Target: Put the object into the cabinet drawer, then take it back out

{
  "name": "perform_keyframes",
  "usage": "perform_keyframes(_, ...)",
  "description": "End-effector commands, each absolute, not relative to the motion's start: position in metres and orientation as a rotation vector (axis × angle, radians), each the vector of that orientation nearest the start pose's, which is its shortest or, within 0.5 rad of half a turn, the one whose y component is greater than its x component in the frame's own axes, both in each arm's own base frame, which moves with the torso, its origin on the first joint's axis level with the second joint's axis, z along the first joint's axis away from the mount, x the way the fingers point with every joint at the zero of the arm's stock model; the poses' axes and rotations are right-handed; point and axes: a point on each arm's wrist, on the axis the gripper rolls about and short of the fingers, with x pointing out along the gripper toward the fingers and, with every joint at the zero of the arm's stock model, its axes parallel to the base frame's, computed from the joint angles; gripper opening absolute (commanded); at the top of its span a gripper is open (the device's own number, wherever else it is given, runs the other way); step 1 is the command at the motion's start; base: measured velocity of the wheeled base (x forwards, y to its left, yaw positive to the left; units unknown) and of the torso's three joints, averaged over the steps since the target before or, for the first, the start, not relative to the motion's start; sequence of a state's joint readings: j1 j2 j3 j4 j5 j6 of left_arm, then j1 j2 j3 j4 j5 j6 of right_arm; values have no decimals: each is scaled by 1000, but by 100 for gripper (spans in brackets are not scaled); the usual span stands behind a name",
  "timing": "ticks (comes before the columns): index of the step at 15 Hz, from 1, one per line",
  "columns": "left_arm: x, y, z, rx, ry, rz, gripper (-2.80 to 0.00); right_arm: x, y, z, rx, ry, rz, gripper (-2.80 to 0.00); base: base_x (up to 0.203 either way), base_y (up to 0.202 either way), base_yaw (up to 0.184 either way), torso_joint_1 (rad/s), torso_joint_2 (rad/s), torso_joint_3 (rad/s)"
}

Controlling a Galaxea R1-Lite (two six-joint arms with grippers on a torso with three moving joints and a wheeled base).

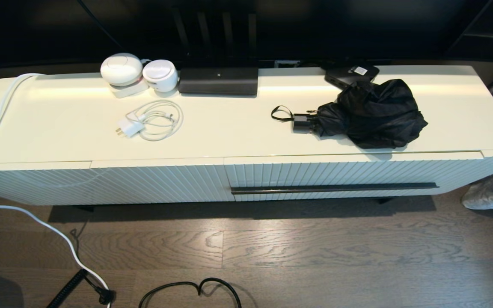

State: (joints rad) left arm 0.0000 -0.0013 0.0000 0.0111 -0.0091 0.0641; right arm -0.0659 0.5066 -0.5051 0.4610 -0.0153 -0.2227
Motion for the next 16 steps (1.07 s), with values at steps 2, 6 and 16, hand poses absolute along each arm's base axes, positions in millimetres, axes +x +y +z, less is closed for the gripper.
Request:
perform_keyframes(2,-23,0,74,64,12,-10,0,-35,2,159,17,397,-98,-280,0,0,0,0,0,0)
perform_keyframes(6,-23,0,74,64,12,-10,0,-37,2,140,210,422,-140,-280,0,0,0,0,0,0)
perform_keyframes(16,-23,0,74,64,12,-10,0,-46,-1,82,190,269,-77,-280,0,0,0,0,0,0)
